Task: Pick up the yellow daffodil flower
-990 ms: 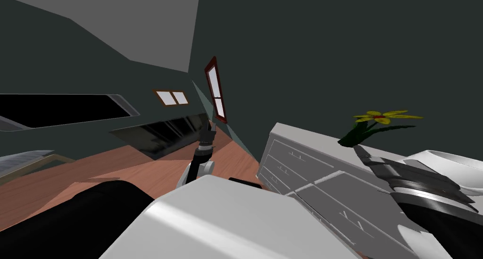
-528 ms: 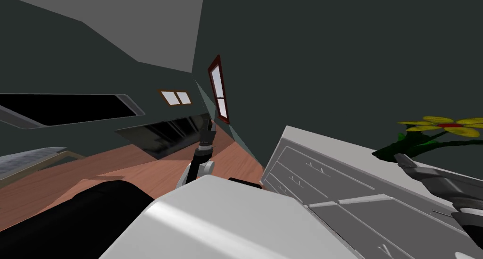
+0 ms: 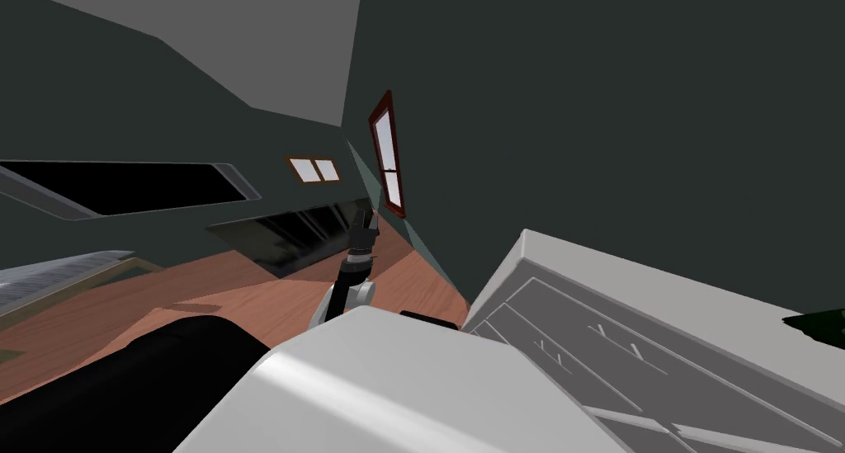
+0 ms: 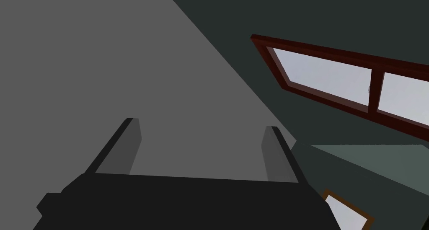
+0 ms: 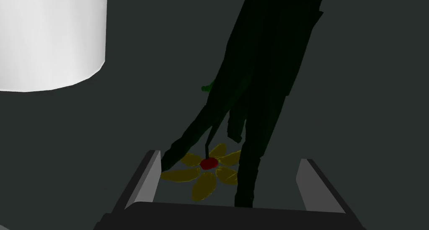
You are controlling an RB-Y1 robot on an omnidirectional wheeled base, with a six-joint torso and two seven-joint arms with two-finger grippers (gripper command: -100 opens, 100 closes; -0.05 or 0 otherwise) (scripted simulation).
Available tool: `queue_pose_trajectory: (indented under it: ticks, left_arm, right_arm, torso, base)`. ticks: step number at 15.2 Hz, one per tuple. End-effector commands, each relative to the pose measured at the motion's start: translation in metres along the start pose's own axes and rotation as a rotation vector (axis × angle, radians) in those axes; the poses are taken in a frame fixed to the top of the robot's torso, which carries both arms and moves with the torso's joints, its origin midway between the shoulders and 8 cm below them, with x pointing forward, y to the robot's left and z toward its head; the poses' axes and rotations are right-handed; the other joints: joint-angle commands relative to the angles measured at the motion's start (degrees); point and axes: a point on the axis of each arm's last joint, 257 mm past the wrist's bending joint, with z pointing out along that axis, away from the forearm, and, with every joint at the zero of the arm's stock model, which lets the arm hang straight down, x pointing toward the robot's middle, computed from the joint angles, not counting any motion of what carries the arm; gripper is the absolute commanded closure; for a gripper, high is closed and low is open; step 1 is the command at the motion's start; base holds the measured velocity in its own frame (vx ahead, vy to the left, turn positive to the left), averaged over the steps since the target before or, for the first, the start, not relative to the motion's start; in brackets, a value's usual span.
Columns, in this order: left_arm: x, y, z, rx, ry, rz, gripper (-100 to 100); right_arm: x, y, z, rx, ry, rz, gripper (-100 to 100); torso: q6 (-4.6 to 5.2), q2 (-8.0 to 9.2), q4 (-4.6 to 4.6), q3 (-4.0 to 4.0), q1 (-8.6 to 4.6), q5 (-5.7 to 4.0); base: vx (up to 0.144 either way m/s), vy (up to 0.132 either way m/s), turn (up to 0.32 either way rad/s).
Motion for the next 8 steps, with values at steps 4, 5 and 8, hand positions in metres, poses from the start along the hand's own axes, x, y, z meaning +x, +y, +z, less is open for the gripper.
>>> queue_pose_trajectory:
  ticks: [4,5,8]
  left_arm:
    - [0.0,0.0,0.0,0.0,0.0,0.0,0]
    - [0.0,0.0,0.0,0.0,0.0,0.0,0]
    - [0.0,0.0,0.0,0.0,0.0,0.0,0]
  right_arm:
    - [-0.0064,-0.0016,0.0019,0.003,-0.006,0.011,100]
    - [-0.0064,-0.0016,0.0019,0.003,-0.006,0.011,100]
    - [-0.0064,-0.0016,0.0019,0.003,-0.006,0.011,100]
  torso:
    - [0.02,0.4,0.1,0.24,-0.31,-0.08]
    - [0.02,0.45,0.11,0.27,-0.28,-0.08]
    - [0.02,0.5,0.13,0.3,-0.23,-0.06]
  base:
    - [0.006,-0.032,-0.014]
    - [0.0,0.0,0.0]
    - [0.0,0.0,0.0]
